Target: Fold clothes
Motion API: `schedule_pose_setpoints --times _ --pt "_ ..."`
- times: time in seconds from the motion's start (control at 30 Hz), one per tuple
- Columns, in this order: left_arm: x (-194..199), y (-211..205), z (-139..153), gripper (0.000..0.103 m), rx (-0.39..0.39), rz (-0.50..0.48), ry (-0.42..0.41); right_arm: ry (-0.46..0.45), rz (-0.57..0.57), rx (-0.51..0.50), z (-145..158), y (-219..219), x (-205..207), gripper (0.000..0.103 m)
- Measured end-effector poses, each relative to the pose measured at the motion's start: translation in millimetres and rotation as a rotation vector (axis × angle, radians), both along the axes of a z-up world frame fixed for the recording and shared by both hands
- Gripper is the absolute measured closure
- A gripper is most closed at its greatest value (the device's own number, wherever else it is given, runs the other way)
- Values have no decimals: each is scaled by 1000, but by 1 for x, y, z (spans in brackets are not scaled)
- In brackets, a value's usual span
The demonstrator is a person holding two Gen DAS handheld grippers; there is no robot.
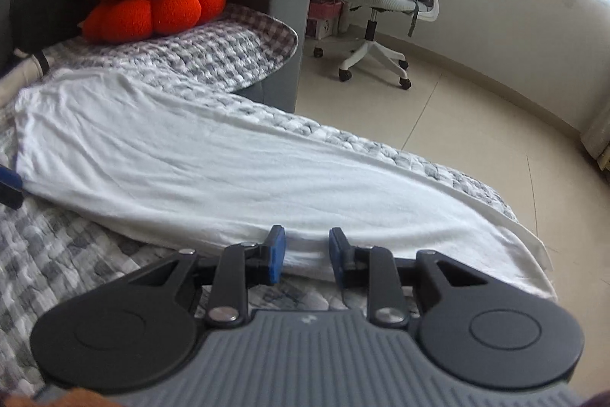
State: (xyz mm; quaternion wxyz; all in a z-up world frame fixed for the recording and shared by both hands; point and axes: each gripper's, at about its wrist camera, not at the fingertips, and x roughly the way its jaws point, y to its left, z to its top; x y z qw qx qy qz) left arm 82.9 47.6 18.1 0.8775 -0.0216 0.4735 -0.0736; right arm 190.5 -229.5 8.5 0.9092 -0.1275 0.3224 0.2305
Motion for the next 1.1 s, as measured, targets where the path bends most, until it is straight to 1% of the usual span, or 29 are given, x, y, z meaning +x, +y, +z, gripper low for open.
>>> schedule_pose_setpoints --times 0.1,0.13,0.17,0.23,0.27,0.3,0.33,0.4,0.47,0.57,0.7,0.73,0.83,0.9,0.93,1.03,1.07,1.1 --pt "-1 0 1 74 -2 -14 12 14 -84 37 -1 -26 13 76" --pt "-2 0 2 73 -5 -19 15 18 -132 48 -2 -39 19 76" --pt "-2 0 3 73 -8 -23 17 21 -193 54 -3 -54 25 76" --pt "-4 2 10 73 -16 -14 -1 29 -355 53 -8 -89 37 76" --pt "-5 4 14 73 -15 1 -18 39 -452 69 -11 -109 42 71" --pt "-6 5 19 73 -10 20 -36 61 -552 121 -13 -132 46 68" --pt "-6 7 23 73 -11 33 -51 88 -640 196 -14 -154 47 66" --pt "-5 11 30 73 -24 58 -73 104 -725 305 -12 -183 47 65" --pt "-1 12 33 73 -43 78 -82 78 -690 320 -7 -187 50 65" --pt "7 10 29 73 -52 89 -82 61 -597 272 -3 -175 63 65" --pt "11 1 17 73 -29 80 -62 93 -479 220 -7 -160 84 65" --pt "12 0 14 73 -23 78 -55 95 -471 204 -10 -157 89 65" --pt "14 0 5 72 1 68 -33 91 -474 149 -21 -152 103 65" --pt "14 0 0 72 19 56 -20 95 -548 159 -29 -158 114 65" --pt "14 0 0 71 16 52 -17 98 -591 141 -33 -160 119 65" --pt "15 2 1 69 4 45 -14 99 -715 45 -44 -167 126 65" --pt "15 3 1 69 0 43 -13 102 -734 61 -45 -173 125 65" --pt "15 3 1 69 -1 43 -12 104 -736 106 -42 -180 122 65"
